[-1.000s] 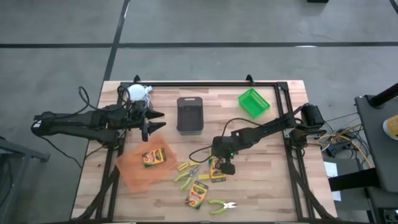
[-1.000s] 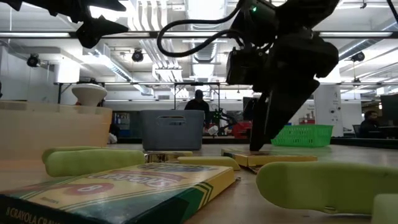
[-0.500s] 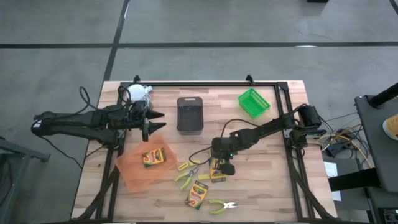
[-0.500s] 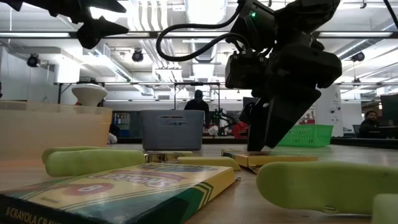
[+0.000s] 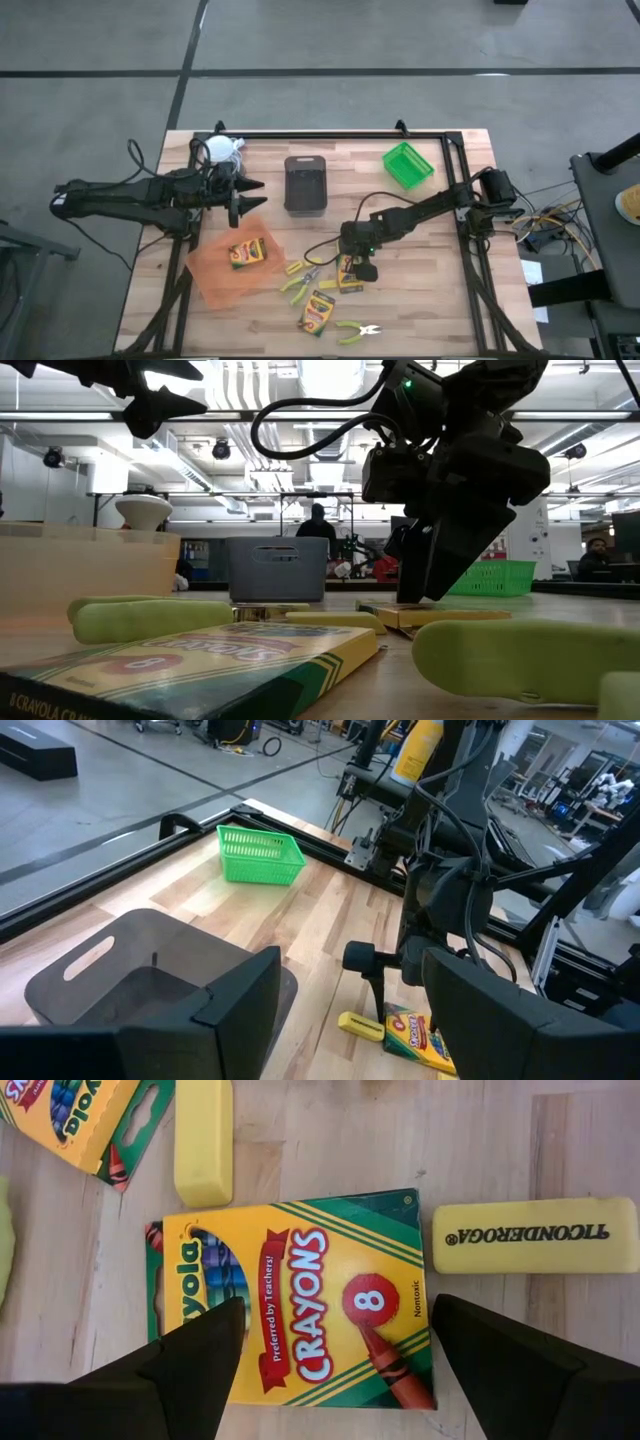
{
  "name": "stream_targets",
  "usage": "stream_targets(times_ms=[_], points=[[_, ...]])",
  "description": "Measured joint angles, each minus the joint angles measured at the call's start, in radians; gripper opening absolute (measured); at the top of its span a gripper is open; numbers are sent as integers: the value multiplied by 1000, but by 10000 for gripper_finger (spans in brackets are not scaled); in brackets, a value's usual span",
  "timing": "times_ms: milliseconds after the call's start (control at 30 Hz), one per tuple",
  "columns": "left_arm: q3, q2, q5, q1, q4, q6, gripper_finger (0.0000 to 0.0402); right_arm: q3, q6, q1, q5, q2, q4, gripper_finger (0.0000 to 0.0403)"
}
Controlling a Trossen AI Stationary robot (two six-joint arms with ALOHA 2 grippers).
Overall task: Pick & Place School Supplies
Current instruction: Put the pack of crayons into the orange bin
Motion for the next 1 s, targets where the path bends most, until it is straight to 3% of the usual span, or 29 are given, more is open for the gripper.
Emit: stream_targets(times_ms=[333,567,1000], points=[[0,0,0,0,0,0,250,0,22,-1,7,-5,-5,266],[0,0,0,0,0,0,250,-5,38,-1,21,-45,-35,261],[0,1,0,0,-11,0,250,-8,445,-3,30,-185,-51,260]])
